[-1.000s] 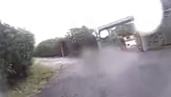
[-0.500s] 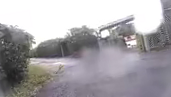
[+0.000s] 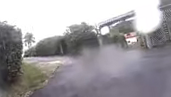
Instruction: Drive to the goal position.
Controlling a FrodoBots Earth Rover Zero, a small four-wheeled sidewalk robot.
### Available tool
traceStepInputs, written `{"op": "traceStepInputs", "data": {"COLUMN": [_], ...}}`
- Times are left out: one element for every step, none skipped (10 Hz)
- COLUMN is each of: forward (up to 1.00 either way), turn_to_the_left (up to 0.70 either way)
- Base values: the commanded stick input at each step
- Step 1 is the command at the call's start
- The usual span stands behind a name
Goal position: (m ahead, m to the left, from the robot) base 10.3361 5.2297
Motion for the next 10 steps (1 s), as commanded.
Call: {"op": "traceStepInputs", "data": {"forward": [0.70, 0.70, 0.70, 0.70, 0.70, 0.70, 0.70, 0.70, 0.70, 0.70], "turn_to_the_left": [-0.13, -0.26, -0.35, -0.29, 0.00, 0.00, 0.00, 0.00, 0.00, 0.00]}}
